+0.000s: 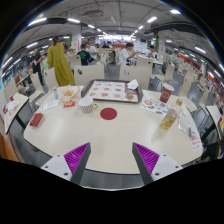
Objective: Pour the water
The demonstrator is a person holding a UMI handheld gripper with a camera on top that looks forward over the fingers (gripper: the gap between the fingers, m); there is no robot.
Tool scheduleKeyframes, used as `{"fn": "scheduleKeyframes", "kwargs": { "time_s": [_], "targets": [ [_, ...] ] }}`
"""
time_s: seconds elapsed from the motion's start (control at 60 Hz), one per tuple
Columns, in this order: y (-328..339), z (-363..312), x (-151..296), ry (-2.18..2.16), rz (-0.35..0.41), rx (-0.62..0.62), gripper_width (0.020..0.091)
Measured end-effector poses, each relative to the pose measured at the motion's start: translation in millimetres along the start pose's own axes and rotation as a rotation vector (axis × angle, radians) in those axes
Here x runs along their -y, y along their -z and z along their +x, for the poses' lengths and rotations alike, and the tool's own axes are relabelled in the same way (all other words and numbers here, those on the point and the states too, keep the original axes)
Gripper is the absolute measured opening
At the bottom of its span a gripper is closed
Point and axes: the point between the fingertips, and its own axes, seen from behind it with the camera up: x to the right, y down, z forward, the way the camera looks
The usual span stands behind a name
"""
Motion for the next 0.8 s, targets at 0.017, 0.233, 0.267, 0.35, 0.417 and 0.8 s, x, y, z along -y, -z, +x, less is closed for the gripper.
{"fn": "scheduleKeyframes", "kwargs": {
  "time_s": [0.017,0.233,0.267,0.35,0.417,0.8],
  "targets": [
    [-0.2,2.2,1.0,0.005,0.003,-0.006,0.0853],
    [7.8,39.3,13.9,0.042,0.051,-0.061,0.0849],
    [10.4,49.6,11.8,0.031,0.066,-0.058,0.0853],
    [13.0,76.7,11.3,0.011,0.109,-0.080,0.0851],
    [10.7,110.6,7.9,-0.006,0.128,-0.105,0.0850],
    [-108.3,271.0,54.7,-0.065,0.260,-0.162,0.0847]
  ]
}}
